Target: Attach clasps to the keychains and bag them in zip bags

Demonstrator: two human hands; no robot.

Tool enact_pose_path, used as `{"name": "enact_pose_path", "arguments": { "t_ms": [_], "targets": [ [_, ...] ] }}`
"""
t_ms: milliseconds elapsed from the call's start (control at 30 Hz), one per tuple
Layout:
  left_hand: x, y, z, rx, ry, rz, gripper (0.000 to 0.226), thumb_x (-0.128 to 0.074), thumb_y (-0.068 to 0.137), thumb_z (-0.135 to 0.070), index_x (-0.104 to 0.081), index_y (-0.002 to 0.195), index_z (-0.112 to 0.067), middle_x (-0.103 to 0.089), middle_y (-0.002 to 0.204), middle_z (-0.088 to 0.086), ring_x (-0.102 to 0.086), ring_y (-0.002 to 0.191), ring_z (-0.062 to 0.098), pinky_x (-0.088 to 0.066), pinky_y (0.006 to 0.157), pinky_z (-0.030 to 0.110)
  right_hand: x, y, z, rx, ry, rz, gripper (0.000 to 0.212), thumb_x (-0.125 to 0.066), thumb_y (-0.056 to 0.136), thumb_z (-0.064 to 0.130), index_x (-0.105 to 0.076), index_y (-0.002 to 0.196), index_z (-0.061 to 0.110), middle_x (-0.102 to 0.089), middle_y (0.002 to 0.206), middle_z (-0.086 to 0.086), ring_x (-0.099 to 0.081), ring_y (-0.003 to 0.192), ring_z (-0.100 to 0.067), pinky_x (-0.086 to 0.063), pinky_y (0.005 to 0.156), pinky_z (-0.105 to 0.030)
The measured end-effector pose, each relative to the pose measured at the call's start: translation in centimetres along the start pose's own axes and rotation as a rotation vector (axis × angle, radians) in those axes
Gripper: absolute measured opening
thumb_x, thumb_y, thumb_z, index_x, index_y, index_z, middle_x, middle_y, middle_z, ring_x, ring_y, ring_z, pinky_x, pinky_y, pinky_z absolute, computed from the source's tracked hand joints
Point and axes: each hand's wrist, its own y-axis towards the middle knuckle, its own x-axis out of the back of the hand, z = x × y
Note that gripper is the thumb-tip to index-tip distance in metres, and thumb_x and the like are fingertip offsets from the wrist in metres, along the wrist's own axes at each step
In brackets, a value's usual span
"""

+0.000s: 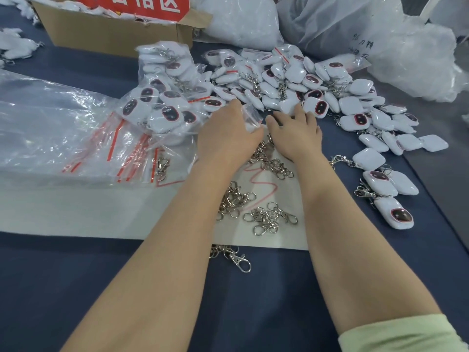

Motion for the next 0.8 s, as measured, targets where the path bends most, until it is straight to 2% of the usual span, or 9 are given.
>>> {"name": "enact_pose_path", "arguments": {
  "t_ms": [133, 233, 333, 400, 467, 533, 600, 700, 800],
  "targets": [
    [-0.1, 0.0, 0.0, 0.007, -0.005, -0.003, 0.048, -0.061, 0.081, -0.049, -0.05, 0.113, -0.014, -0.045, 0.09, -0.005, -0.042, 0.083, 0.017, -0.033, 0.069, 0.03, -0.1, 0.2, -0.2, 0.004, 0.106, -0.13, 0.052, -0.031, 0.101, 0.048, -0.038, 0.146, 0.023, -0.027, 0.156, -0.008, -0.021, 0.144, -0.029, -0.018, 0.116, -0.048],
    [-0.2, 0.1, 0.0, 0.006, 0.008, 0.002, 0.05, -0.06, 0.083, -0.052, -0.05, 0.114, -0.015, -0.045, 0.09, -0.005, -0.042, 0.083, 0.016, -0.033, 0.069, 0.029, 0.7, 0.0, -0.4, -0.047, 0.618, -0.401, 0.041, -0.045, 0.099, 0.037, -0.049, 0.132, 0.013, -0.057, 0.129, -0.007, -0.051, 0.119, -0.023, -0.04, 0.101, -0.033],
    [-0.3, 0.1, -0.1, 0.009, 0.006, -0.001, 0.051, -0.06, 0.082, -0.053, -0.05, 0.115, -0.016, -0.044, 0.09, -0.006, -0.042, 0.083, 0.016, -0.031, 0.068, 0.03, 1.2, -0.4, -0.5, -0.14, 1.018, -0.547, 0.018, -0.055, 0.095, 0.019, -0.049, 0.111, 0.013, -0.06, 0.103, 0.001, -0.057, 0.088, -0.013, -0.048, 0.087, -0.027],
    [-0.3, 0.2, 0.0, 0.006, 0.009, -0.004, 0.052, -0.059, 0.082, -0.053, -0.05, 0.116, -0.015, -0.045, 0.091, -0.006, -0.041, 0.083, 0.015, -0.031, 0.069, 0.029, 1.3, -0.2, -0.2, -0.157, 1.242, -0.477, 0.022, -0.055, 0.093, 0.006, -0.043, 0.109, 0.016, -0.054, 0.098, 0.002, -0.056, 0.084, -0.014, -0.056, 0.084, -0.032],
    [-0.3, 0.2, 0.0, 0.003, 0.014, -0.001, 0.053, -0.059, 0.082, -0.053, -0.049, 0.117, -0.015, -0.045, 0.092, -0.005, -0.041, 0.084, 0.015, -0.031, 0.069, 0.029, 1.3, 0.1, 0.0, -0.166, 1.46, -0.372, 0.037, -0.055, 0.091, -0.001, -0.04, 0.12, 0.016, -0.05, 0.096, 0.001, -0.056, 0.081, -0.013, -0.058, 0.073, -0.027],
    [-0.3, 0.3, 0.0, 0.002, 0.019, 0.001, 0.054, -0.059, 0.082, -0.054, -0.049, 0.118, -0.015, -0.046, 0.093, -0.005, -0.042, 0.084, 0.016, -0.031, 0.069, 0.03, 1.6, 0.2, -0.1, -0.177, 1.46, -0.309, 0.033, -0.059, 0.088, 0.002, -0.049, 0.117, 0.01, -0.051, 0.088, -0.002, -0.054, 0.076, -0.017, -0.053, 0.066, -0.029],
    [-0.3, 0.3, 0.0, 0.008, 0.021, 0.005, 0.055, -0.059, 0.082, -0.054, -0.049, 0.119, -0.015, -0.045, 0.094, -0.005, -0.041, 0.085, 0.015, -0.032, 0.07, 0.03, 1.6, 0.2, -0.2, -0.167, 1.414, -0.262, 0.008, -0.06, 0.087, 0.006, -0.057, 0.093, 0.01, -0.051, 0.08, -0.005, -0.049, 0.066, -0.017, -0.043, 0.06, -0.028],
    [-0.3, 0.3, -0.1, 0.015, 0.022, 0.009, 0.054, -0.059, 0.082, -0.054, -0.049, 0.119, -0.015, -0.049, 0.095, -0.004, -0.045, 0.087, 0.017, -0.032, 0.07, 0.03, 1.8, 0.1, -0.3, -0.203, 1.447, -0.245, 0.01, -0.058, 0.092, 0.008, -0.058, 0.085, 0.015, -0.053, 0.075, -0.001, -0.047, 0.054, -0.01, -0.04, 0.051, -0.019],
    [-0.4, 0.2, -0.1, 0.021, 0.018, 0.007, 0.055, -0.059, 0.083, -0.053, -0.049, 0.121, -0.015, -0.058, 0.107, 0.002, -0.053, 0.099, 0.023, -0.033, 0.072, 0.029, 2.1, 0.0, -0.3, -0.222, 1.533, -0.227, 0.013, -0.056, 0.092, 0.008, -0.057, 0.081, 0.015, -0.055, 0.077, -0.004, -0.044, 0.054, -0.012, -0.037, 0.05, -0.02]
  ]
}}
